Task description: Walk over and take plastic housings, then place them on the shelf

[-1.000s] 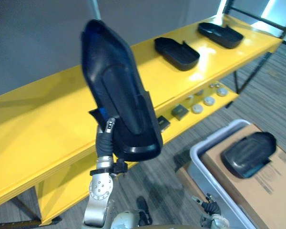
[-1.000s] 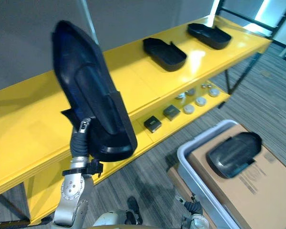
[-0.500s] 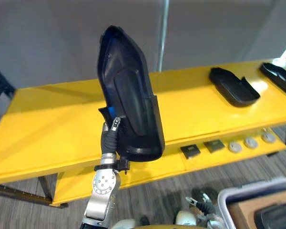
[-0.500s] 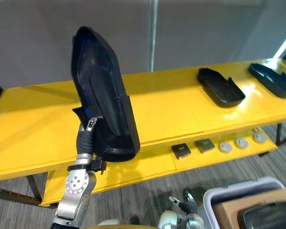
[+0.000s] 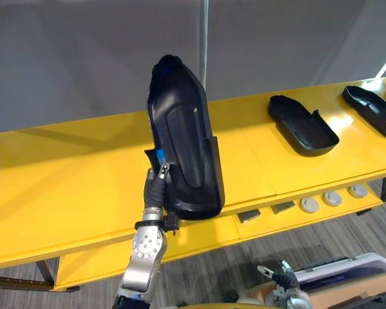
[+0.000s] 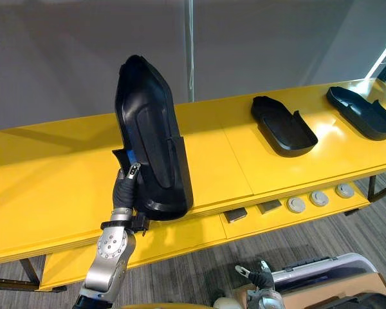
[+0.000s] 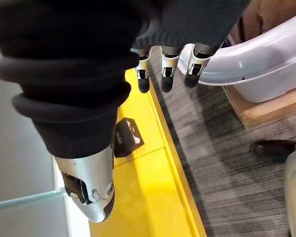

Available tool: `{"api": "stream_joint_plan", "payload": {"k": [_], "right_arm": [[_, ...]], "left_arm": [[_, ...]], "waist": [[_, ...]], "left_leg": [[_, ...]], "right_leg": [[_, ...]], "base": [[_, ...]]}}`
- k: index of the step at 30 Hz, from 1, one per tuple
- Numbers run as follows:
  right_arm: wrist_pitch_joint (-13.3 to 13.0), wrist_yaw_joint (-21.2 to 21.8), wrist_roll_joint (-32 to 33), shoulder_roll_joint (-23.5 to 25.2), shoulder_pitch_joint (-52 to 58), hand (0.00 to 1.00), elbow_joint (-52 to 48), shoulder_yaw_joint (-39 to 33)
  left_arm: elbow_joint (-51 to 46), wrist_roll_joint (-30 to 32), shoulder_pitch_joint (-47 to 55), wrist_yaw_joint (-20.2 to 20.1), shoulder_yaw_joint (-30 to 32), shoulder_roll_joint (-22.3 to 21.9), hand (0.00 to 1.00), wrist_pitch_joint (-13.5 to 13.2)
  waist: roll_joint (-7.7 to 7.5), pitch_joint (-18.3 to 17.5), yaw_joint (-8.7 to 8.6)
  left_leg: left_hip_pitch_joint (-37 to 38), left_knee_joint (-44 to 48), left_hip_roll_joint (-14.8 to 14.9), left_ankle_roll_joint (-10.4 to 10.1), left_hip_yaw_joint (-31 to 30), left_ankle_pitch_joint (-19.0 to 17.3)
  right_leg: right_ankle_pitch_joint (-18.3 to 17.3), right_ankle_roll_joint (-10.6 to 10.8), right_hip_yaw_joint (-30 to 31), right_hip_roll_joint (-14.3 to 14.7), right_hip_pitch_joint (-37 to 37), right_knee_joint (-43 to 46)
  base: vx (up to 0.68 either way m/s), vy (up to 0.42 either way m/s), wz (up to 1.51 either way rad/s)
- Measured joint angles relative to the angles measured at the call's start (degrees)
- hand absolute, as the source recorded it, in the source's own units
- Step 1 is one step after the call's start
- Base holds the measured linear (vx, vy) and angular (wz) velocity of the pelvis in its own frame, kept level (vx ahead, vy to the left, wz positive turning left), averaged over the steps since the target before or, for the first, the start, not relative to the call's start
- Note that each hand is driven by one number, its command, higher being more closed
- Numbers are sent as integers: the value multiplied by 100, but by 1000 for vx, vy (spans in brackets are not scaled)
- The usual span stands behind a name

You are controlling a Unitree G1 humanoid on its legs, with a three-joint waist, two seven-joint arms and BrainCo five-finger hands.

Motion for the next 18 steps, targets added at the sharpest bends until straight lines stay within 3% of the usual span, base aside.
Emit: {"api": "stream_joint_plan", "payload": {"k": [8,11,18], "right_arm": [[2,136,-188,35,21,0,2,31],[2,204,-191,35,6,0,-25,119],[2,221,-194,65,51,0,-102,278]], "left_arm": [[1645,375,-1398,722,740,376,100,422],[2210,411,-1786,856,930,493,100,525],[3110,358,-2450,1030,1027,596,100,672]], "waist": [[-49,-37,-148],[-53,-39,-259],[-201,-10,-316]], "left_leg": [[-44,-203,-111,87,54,245],[-58,-389,-106,89,69,422],[9,-833,-67,-69,229,711]], "right_leg": [[392,60,-9,-47,74,-489],[488,16,6,-28,-31,-511],[663,-16,142,48,-190,-654]], "base": [[-77,10,-3],[-150,-35,-2],[-161,-40,-12]]}}
